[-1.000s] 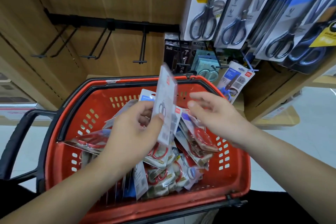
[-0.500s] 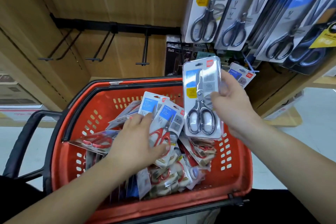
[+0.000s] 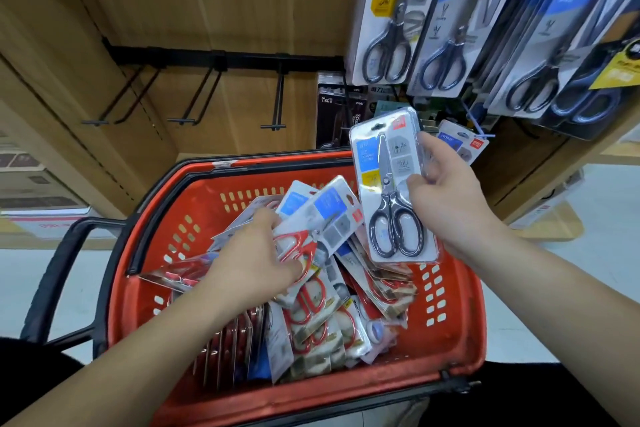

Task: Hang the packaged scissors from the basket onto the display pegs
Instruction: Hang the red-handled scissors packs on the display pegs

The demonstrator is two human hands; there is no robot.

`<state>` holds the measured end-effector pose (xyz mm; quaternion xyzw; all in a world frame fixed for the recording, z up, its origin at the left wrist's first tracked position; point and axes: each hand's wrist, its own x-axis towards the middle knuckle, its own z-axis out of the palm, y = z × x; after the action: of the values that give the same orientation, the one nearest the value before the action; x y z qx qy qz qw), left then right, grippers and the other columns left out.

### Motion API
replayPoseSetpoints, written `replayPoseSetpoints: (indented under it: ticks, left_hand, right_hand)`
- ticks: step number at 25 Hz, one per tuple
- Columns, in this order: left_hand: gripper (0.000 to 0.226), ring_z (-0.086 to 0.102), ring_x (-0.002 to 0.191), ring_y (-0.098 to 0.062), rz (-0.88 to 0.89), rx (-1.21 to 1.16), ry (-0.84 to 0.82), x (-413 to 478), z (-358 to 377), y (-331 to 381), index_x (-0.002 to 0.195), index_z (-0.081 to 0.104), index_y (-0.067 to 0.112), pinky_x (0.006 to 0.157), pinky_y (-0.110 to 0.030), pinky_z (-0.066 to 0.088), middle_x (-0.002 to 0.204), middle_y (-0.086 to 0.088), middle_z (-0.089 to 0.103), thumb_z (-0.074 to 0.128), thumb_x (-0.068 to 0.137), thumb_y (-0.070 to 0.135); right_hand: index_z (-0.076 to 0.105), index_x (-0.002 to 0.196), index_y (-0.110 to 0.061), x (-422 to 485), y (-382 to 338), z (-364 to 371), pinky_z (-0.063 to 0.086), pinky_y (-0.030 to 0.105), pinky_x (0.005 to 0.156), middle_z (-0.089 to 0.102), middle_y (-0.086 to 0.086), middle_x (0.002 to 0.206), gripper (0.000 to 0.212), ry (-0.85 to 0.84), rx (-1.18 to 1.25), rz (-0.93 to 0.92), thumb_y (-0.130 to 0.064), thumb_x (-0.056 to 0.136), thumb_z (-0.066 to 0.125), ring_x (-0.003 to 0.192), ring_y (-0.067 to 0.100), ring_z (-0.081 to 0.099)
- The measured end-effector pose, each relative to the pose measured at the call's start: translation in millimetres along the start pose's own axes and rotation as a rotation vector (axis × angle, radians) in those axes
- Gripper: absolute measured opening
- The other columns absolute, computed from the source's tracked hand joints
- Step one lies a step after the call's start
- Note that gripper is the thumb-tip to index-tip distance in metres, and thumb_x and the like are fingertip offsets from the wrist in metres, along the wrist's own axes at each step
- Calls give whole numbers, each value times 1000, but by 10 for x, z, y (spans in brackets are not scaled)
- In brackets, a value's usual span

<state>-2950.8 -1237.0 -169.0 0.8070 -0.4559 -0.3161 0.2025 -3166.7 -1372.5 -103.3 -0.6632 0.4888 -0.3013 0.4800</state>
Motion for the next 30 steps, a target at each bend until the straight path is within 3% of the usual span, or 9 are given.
replayPoseSetpoints:
  ticks: [3,5,7,12,16,19,22,25,30]
  left_hand:
    - [43,73,83,-13,-67,-245,111,-21,-202,6,108,51,31,72,-36,58,94,4,74,83,80,22]
    - [37,74,86,-17,-110,-446,230,-56,-295,-3,107,57,27,71,-34,60,98,0,75,82,83,17]
    - [31,75,85,-18,-126,-549,297,-83,-332,-7,104,60,26,73,-35,62,97,0,76,82,85,15]
    - [32,72,90,-19,-70,-243,166,41,-203,-114,109,62,29,71,-34,57,97,6,71,80,83,30]
    - [59,52,118,-29,-90,201,72,196,-177,-152,127,60,31,100,-44,50,118,0,55,64,74,58]
    - [71,62,115,-23,-85,104,-10,211,-185,-199,148,47,35,97,-44,55,122,4,62,74,84,49]
    - [73,60,110,-23,7,207,74,210,-194,-241,145,51,37,94,-41,55,110,5,58,81,79,45]
    - [77,64,106,-14,57,134,42,172,-232,-165,149,47,41,88,-33,56,110,10,63,83,81,34]
    - [45,77,87,-12,-9,-258,13,102,-276,-93,120,63,33,89,-46,63,97,10,79,86,84,19]
  right_hand:
    - [56,123,-57,-5,-19,47,65,33,83,75,-31,97,62,-16,-14,-9,1,103,50,92,3,75]
    - [56,103,-72,-28,-25,105,64,29,81,72,-31,101,73,-42,-7,1,0,103,50,91,-3,74]
    - [53,95,-70,-36,-18,134,61,24,74,71,-31,97,71,-63,24,25,1,103,50,85,-3,74]
    - [53,105,-68,-57,28,184,63,48,84,78,-21,92,70,-56,14,46,2,101,50,91,22,77]
    - [57,100,-72,-93,19,222,57,61,94,80,-16,99,75,-75,33,58,2,102,49,94,28,77]
    - [55,105,-66,-86,21,243,56,64,96,80,-13,102,70,-82,63,61,4,103,47,99,31,77]
    - [54,110,-65,-60,32,277,55,67,95,80,-11,103,71,-74,73,64,5,102,47,101,36,75]
    - [52,133,-53,-39,16,288,53,68,96,81,-10,102,67,-60,112,69,6,102,48,103,38,74]
    - [54,143,-41,17,-121,202,60,42,95,81,-5,107,67,-34,230,54,11,101,46,102,16,77]
